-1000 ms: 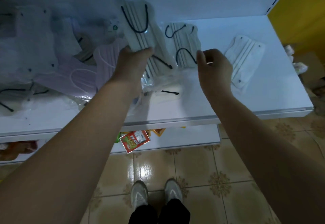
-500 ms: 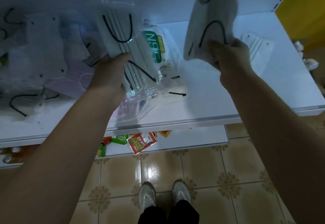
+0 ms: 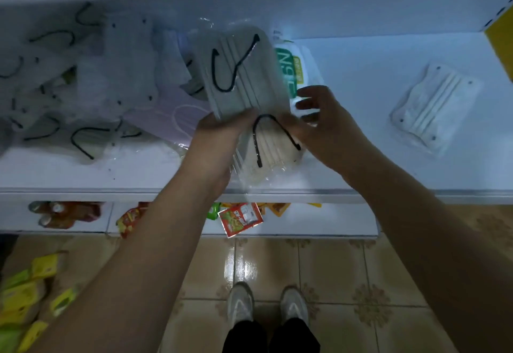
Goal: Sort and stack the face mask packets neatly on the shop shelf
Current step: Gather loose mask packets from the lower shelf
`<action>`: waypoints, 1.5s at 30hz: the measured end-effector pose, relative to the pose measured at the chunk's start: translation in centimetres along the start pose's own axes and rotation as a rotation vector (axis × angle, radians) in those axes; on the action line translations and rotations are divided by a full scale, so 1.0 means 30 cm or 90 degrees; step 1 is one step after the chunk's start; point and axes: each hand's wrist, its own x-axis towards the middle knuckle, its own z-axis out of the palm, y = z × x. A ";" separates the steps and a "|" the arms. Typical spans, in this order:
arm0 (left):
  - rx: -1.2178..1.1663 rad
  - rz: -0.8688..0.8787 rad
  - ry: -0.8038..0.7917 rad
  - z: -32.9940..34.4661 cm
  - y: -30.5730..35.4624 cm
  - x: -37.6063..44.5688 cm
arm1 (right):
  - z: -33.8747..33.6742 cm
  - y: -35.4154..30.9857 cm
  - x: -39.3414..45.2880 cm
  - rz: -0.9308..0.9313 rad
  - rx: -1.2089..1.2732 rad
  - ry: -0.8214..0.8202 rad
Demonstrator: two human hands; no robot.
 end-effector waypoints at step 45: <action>0.082 0.181 0.219 -0.736 1.154 -0.680 | 0.160 -1.453 -0.323 -0.181 0.324 -0.169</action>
